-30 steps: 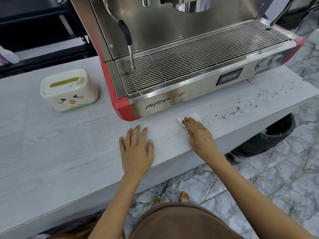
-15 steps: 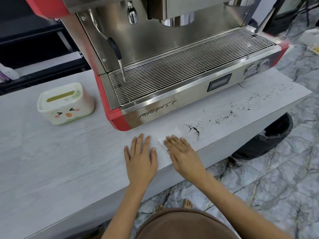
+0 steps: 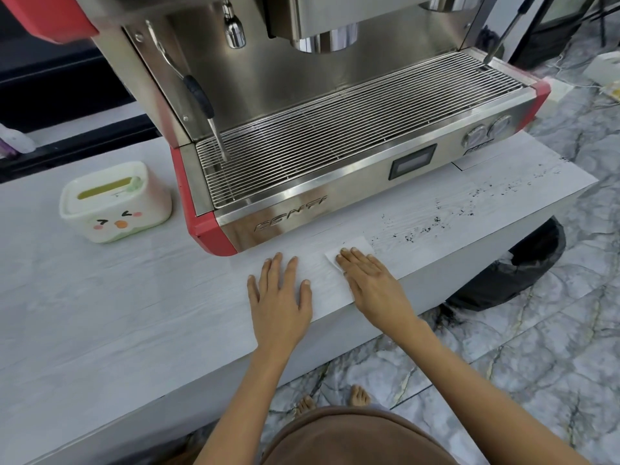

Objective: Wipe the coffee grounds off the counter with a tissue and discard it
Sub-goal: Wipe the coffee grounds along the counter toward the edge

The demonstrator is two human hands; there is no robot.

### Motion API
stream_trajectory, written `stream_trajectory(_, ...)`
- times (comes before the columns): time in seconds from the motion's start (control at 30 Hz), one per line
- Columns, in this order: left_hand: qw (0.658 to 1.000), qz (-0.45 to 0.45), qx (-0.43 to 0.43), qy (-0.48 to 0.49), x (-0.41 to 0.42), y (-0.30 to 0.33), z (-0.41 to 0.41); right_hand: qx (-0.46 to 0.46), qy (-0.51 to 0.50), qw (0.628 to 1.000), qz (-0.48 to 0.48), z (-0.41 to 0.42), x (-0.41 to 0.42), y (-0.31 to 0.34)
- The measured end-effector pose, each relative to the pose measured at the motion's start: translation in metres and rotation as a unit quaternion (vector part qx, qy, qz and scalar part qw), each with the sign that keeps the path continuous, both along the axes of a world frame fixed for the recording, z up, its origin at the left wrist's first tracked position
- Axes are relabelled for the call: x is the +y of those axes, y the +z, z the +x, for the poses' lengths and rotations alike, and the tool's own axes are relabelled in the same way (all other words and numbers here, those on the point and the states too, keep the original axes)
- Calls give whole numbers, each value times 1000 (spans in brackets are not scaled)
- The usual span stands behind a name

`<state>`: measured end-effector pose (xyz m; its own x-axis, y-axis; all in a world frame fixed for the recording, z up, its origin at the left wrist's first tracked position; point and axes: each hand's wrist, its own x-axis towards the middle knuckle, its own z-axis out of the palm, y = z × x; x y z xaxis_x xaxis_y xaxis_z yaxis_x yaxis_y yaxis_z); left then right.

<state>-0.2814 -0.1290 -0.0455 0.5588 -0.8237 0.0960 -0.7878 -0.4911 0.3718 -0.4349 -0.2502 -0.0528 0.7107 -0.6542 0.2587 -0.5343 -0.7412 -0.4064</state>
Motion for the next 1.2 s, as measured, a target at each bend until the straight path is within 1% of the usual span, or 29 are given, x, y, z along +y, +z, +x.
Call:
stream_trajectory(0.27,1000,-8,-8,4,2,-3,0,-41,3,999,7,-16,-20,-2)
stream_trajectory(0.33,1000,-11,-9,5,2,-2,-1,-73,-6,997,30,-17,-21,0)
stream_trajectory(0.43,1000,-13,-5,9,1,-2,-2,-137,-41,985,102,-17,-23,9)
stream_trajectory(0.47,1000,-13,-3,10,1,-2,-2,-151,-51,981,114,-18,-22,11)
stream_trajectory(0.53,1000,-13,-1,9,3,-3,-2,-159,-54,980,104,-18,-16,13)
stream_trajectory(0.6,1000,-16,2,9,3,-4,-1,-140,-23,987,73,-13,-3,13)
stream_trajectory(0.67,1000,-18,2,8,4,-5,1,-98,22,993,54,-2,13,8)
stream_trajectory(0.73,1000,-21,4,4,4,-5,0,-50,45,997,28,9,23,2)
stream_trajectory(0.83,1000,-21,6,-1,3,-4,0,8,32,999,-12,21,25,1)
stream_trajectory(0.97,1000,-16,6,-3,3,-4,2,52,26,998,-26,32,20,4)
stream_trajectory(1.2,1000,-16,2,-9,4,-6,4,77,-26,997,-8,34,4,1)
